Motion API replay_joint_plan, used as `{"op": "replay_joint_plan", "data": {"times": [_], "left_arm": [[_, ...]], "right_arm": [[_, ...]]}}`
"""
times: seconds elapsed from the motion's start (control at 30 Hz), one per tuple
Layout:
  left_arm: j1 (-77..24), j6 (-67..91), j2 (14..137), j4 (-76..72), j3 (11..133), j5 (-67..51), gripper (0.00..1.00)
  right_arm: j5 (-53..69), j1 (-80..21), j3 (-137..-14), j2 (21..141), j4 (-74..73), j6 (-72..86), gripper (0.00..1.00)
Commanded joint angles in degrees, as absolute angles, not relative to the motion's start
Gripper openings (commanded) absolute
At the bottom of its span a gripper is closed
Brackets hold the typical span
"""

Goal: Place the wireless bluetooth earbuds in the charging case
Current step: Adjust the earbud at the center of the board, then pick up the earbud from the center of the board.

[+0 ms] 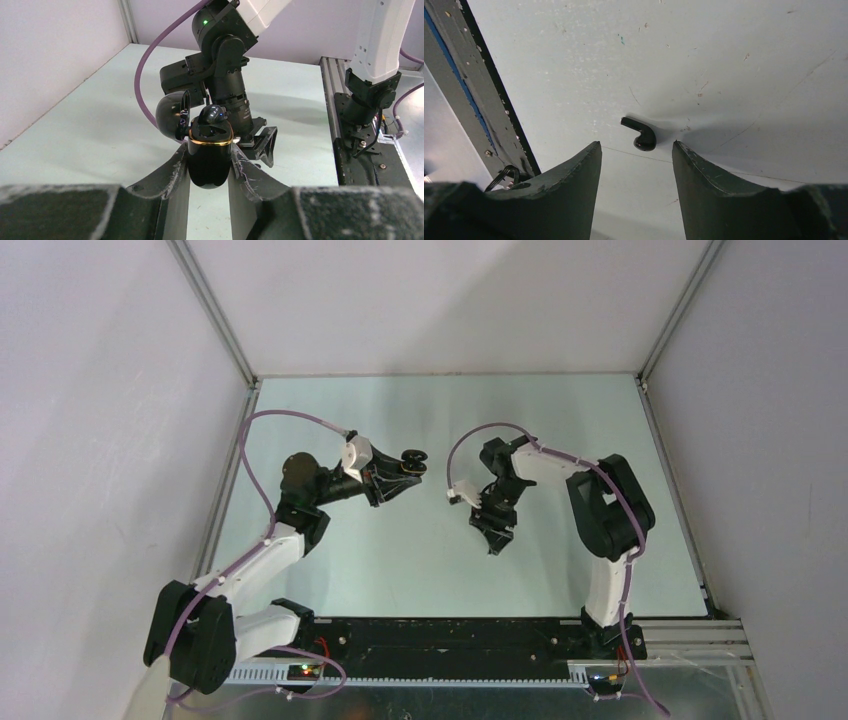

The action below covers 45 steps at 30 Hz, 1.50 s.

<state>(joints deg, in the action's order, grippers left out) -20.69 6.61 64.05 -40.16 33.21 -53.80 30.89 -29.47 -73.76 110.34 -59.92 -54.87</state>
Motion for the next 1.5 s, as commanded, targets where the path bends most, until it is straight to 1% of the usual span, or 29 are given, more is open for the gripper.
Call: {"op": "replay_joint_plan", "data": {"times": [0.0,0.33,0.43,0.53,0.83,1.3,1.47], "left_arm": [[-20.41,7.07,62.76,-42.1,33.39,-54.39,0.0],[-20.39,7.2,62.62,-42.19,33.28,-54.48,0.0],[-20.4,7.14,62.51,-42.18,33.31,-54.44,0.0],[-20.4,7.12,62.58,-42.19,33.29,-54.47,0.0],[-20.41,7.03,62.22,-42.14,33.23,-54.47,0.0],[-20.41,6.86,62.29,-42.11,33.17,-54.39,0.0],[-20.44,6.83,62.19,-42.1,33.13,-54.35,0.0]], "right_arm": [[30.84,-29.68,-75.01,112.4,-59.37,-53.09,0.58],[28.16,-29.71,-73.97,113.52,-57.68,-52.05,0.53],[26.96,-29.9,-72.77,112.95,-56.93,-51.61,0.48],[25.59,-30.36,-71.37,112.0,-55.58,-51.08,0.46],[22.93,-31.74,-69.06,110.12,-53.44,-49.27,0.46],[22.49,-32.52,-68.7,109.85,-51.16,-47.47,0.41],[23.05,-32.62,-68.68,110.06,-50.99,-47.18,0.38]]}}
